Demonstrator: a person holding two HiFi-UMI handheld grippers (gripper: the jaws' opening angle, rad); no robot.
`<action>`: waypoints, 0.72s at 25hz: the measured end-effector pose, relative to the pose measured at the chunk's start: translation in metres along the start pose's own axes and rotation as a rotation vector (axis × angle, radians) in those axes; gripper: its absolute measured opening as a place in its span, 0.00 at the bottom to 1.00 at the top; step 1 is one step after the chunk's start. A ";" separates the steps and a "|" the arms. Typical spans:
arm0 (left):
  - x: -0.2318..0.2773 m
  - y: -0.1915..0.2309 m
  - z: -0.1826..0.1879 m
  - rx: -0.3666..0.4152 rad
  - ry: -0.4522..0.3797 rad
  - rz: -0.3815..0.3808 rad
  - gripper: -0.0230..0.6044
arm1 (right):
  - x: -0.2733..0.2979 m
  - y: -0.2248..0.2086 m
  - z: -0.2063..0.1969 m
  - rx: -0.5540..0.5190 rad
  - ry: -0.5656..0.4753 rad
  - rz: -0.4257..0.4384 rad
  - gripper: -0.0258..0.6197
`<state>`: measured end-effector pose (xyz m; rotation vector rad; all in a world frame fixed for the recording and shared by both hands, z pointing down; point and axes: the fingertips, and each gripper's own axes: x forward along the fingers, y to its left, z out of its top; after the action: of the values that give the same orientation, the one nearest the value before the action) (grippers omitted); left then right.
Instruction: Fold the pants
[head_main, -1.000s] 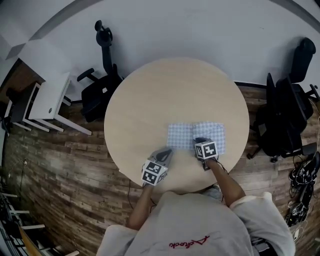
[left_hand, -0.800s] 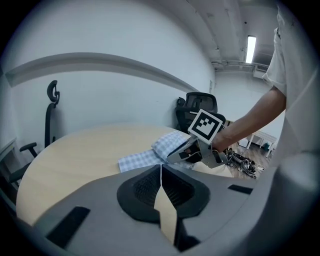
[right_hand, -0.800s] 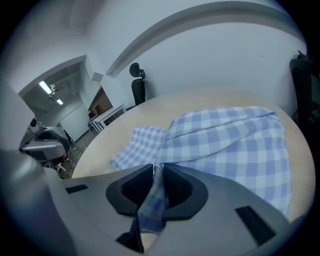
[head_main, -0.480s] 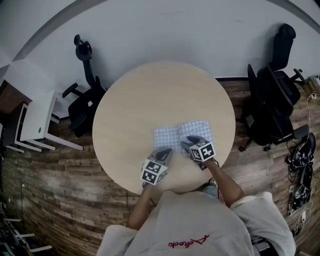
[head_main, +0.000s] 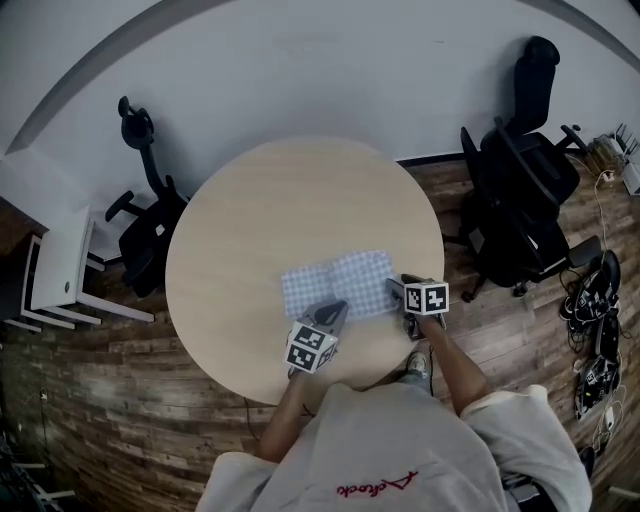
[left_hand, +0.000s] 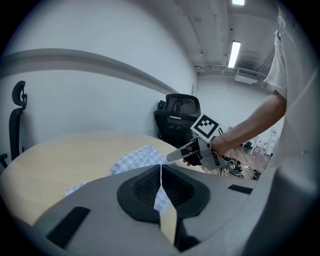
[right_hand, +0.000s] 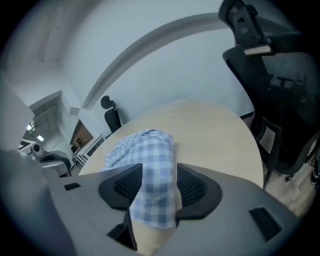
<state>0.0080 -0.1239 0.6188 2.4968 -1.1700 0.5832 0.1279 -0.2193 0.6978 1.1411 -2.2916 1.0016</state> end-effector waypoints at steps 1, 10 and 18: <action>-0.001 0.001 0.000 -0.003 0.003 0.010 0.09 | 0.002 -0.006 -0.004 0.018 0.014 0.001 0.37; -0.021 0.020 -0.012 -0.046 0.039 0.131 0.09 | 0.030 -0.012 -0.023 0.063 0.144 0.104 0.30; 0.005 0.005 0.004 -0.038 0.051 0.119 0.09 | 0.020 -0.015 -0.011 0.073 0.126 0.181 0.16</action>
<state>0.0081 -0.1316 0.6186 2.3788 -1.3049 0.6450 0.1282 -0.2277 0.7236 0.8815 -2.3045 1.1983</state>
